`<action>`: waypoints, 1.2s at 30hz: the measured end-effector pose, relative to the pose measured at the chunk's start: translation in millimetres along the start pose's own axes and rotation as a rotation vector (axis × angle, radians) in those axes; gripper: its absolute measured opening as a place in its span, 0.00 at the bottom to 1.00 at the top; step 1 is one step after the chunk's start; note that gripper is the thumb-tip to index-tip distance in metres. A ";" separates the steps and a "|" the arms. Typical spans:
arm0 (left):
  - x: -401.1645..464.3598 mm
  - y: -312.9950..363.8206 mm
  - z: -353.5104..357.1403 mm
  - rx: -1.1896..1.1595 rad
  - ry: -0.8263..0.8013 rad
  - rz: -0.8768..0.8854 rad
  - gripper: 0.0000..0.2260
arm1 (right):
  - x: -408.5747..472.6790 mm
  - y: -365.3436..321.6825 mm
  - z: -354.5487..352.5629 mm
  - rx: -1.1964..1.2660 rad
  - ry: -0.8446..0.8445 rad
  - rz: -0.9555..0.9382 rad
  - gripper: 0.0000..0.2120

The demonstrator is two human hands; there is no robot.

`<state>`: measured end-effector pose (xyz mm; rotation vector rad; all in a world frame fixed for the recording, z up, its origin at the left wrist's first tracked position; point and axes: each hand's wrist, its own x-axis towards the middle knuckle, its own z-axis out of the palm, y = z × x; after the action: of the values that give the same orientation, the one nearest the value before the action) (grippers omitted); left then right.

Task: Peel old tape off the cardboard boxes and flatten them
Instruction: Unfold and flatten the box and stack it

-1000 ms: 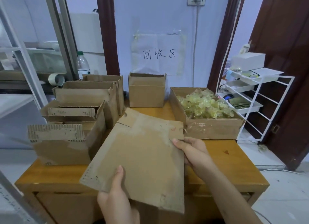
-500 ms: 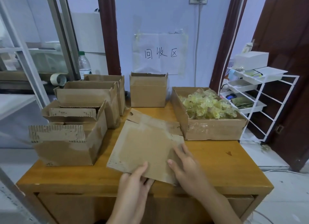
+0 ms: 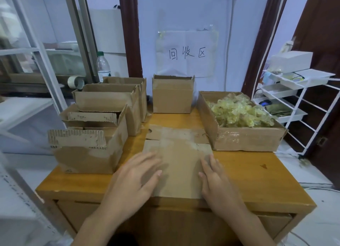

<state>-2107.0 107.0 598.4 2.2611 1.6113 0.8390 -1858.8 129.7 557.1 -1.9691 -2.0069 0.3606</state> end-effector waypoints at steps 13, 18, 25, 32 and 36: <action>49.9 -30.2 44.7 0.404 -0.437 -0.036 0.29 | 22.9 9.9 12.6 -0.167 -0.109 -0.197 0.60; 81.6 -31.1 49.9 0.386 -0.449 -0.098 0.28 | 60.5 15.0 28.4 -0.139 -0.097 -0.191 0.53; 110.1 -34.4 69.3 0.290 -0.337 -0.171 0.32 | 96.2 9.9 28.2 -0.157 -0.075 -0.170 0.48; 130.4 -46.1 72.8 0.305 -0.321 -0.176 0.34 | 112.7 3.8 22.3 -0.163 -0.072 -0.157 0.36; 139.7 -49.6 74.3 0.332 -0.308 -0.168 0.34 | 120.4 1.0 20.2 -0.138 -0.055 -0.142 0.33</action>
<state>-2071.4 263.5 557.2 2.2770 1.8615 0.1782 -1867.0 250.7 543.1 -1.8987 -2.2462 0.2517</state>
